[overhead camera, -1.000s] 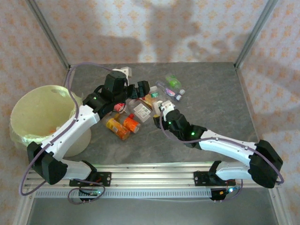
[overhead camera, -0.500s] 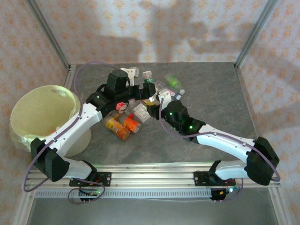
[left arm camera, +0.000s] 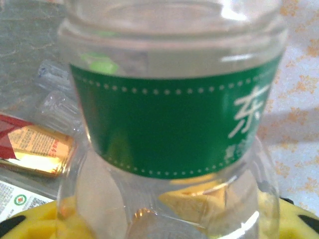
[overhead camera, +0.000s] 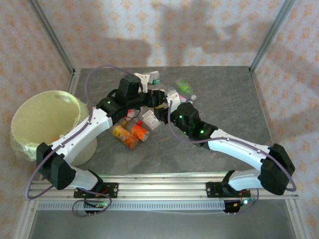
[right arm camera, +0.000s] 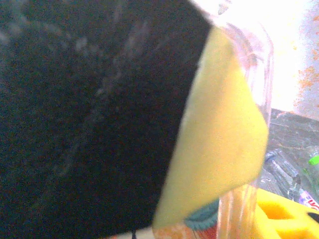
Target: Put the plastic bottles in the bin
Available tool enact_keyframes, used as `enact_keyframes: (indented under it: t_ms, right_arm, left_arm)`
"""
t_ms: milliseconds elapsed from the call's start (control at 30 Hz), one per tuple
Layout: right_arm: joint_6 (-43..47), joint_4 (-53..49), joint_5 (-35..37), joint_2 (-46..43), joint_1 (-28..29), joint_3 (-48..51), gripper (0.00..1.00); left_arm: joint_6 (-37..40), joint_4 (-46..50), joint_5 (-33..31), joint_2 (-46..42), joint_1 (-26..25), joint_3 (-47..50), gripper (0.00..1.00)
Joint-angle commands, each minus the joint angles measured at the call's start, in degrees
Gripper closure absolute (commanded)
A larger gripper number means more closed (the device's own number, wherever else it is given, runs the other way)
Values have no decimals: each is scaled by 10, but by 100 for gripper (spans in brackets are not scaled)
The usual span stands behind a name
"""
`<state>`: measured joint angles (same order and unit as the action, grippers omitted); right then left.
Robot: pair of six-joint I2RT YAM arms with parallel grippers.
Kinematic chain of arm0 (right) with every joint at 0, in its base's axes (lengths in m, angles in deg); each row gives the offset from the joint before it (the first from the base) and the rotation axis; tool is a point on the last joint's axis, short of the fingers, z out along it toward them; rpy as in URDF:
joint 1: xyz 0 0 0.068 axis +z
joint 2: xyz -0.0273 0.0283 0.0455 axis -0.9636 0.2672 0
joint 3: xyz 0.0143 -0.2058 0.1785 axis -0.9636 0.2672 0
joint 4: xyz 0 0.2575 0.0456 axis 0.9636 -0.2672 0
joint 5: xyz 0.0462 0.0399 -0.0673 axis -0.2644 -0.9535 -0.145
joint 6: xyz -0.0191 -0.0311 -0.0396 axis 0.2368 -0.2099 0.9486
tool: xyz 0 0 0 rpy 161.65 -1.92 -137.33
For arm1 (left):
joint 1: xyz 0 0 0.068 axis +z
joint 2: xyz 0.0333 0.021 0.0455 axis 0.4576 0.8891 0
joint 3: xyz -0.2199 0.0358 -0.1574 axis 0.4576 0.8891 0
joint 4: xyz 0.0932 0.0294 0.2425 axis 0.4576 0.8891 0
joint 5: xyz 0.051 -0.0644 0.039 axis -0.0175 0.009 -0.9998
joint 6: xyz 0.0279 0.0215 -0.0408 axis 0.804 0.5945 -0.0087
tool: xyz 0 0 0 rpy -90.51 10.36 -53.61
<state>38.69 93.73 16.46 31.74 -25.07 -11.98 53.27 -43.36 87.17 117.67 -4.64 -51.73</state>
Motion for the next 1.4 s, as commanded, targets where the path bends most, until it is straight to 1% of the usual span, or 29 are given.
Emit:
enact_keyframes:
  t_ms: [0,67,133,267,467,500,533,733,867,1033,1133,1233,1367]
  right_arm:
    - [13,-2,-13,-7,3,-23,55]
    - [13,-12,-22,-7,4,-26,51]
    - [11,-22,-28,-4,4,-31,45]
    - [7,-29,-38,-1,4,-34,36]
    - [9,-49,-63,7,3,-47,13]
    - [8,-54,-63,10,3,-51,3]
    - [6,-59,-62,11,3,-54,1]
    - [14,-64,-57,6,3,-52,1]
    - [15,-68,-22,4,3,-51,1]
    - [10,-68,7,6,1,-51,1]
    - [1,-70,34,11,-1,-54,1]
    - [-14,-70,58,12,-6,-54,1]
    - [-34,-72,75,14,-16,-53,1]
  left_arm:
    - [2,-27,12,-1,-11,-8,55]
    - [0,-34,-7,-7,-11,-2,57]
    - [-2,-43,-25,-16,-12,5,60]
    - [-7,-55,-56,-28,-11,19,63]
    - [-18,-57,-107,-44,-11,35,65]
    - [-17,-52,-121,-47,-11,35,65]
    - [-17,-44,-136,-51,-11,33,66]
    - [-5,13,-233,-77,-12,19,66]
    - [0,51,-290,-100,-11,7,66]
    - [8,122,-365,-128,-11,-26,66]
    - [17,167,-417,-149,-10,-52,66]
    - [40,186,-479,-182,-8,-62,66]
    - [72,205,-542,-220,20,-69,66]
